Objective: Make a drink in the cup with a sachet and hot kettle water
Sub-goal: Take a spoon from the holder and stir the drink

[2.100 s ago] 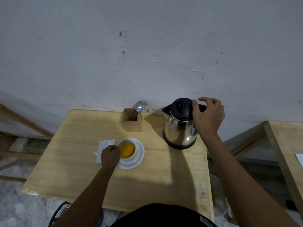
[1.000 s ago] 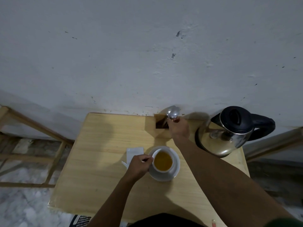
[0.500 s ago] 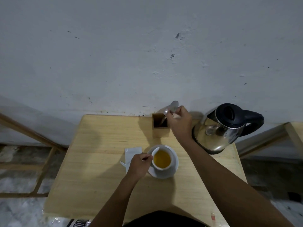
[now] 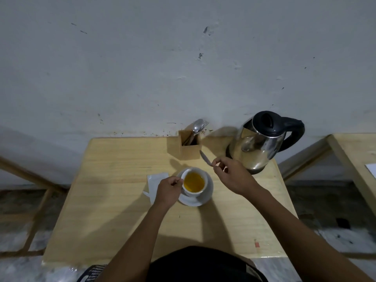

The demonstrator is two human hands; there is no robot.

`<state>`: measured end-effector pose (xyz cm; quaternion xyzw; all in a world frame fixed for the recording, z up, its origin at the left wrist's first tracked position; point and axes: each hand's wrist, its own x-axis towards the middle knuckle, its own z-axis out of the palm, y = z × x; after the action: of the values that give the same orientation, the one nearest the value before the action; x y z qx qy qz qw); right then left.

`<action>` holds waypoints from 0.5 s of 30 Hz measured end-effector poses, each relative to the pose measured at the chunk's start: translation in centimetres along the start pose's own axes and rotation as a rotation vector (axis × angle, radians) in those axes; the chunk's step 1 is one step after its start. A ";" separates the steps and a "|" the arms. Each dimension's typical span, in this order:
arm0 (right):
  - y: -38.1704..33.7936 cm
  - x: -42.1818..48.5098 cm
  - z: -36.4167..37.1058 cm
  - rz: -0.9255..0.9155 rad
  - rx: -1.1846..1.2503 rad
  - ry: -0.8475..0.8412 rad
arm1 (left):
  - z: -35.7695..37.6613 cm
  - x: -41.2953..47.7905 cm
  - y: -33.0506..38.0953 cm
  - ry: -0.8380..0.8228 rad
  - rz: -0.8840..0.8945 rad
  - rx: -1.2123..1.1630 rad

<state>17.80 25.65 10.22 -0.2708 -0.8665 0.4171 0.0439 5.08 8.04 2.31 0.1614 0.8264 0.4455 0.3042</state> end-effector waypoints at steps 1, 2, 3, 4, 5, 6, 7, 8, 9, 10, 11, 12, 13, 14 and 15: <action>0.4 -0.4 0.3 0.019 -0.006 -0.019 | 0.0 -0.1 0.0 0.008 -0.001 -0.001; 0.8 -0.8 0.6 0.033 -0.017 -0.038 | 0.1 -0.1 -0.1 0.020 -0.002 -0.006; 1.1 -1.1 0.9 0.036 -0.028 -0.055 | 0.1 -0.1 -0.1 0.032 0.000 -0.013; 1.2 -1.4 1.2 0.037 -0.038 -0.073 | 0.0 -0.1 -0.1 0.038 0.001 -0.019; 1.3 -1.6 1.4 0.048 -0.044 -0.087 | 0.0 -0.2 -0.2 0.037 0.004 -0.020; 1.4 -1.9 1.7 0.075 -0.037 -0.093 | 0.0 -0.2 -0.2 0.035 0.008 -0.018; 1.5 -2.1 2.0 0.115 -0.027 -0.083 | 0.0 -0.2 -0.2 0.032 0.011 -0.015; 1.5 -2.2 2.1 0.154 -0.018 -0.067 | 0.1 -0.2 -0.2 0.032 0.011 -0.012; 1.5 -2.3 2.2 0.181 -0.017 -0.055 | 0.1 -0.1 -0.2 0.034 0.010 -0.010; 1.5 -2.3 2.3 0.189 -0.035 -0.049 | 0.1 -0.1 -0.3 0.037 0.009 -0.008; 1.6 -2.4 2.4 0.194 -0.062 -0.047 | 0.1 -0.1 -0.3 0.038 0.010 -0.009; 1.6 -2.5 2.3 0.186 -0.079 -0.048 | 0.1 -0.1 -0.3 0.040 0.008 -0.013; 1.6 -2.6 2.4 0.191 -0.085 -0.043 | 0.1 -0.1 -0.4 0.040 0.007 -0.019; 1.7 -2.7 2.4 0.205 -0.084 -0.040 | 0.1 0.0 -0.4 0.038 0.007 -0.024; 1.6 -2.8 2.4 0.218 -0.087 -0.034 | 0.1 0.0 -0.4 0.037 0.009 -0.027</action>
<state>20.14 23.37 7.83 -0.3576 -0.8498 0.3862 -0.0283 5.18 7.87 1.92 0.1527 0.8252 0.4607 0.2891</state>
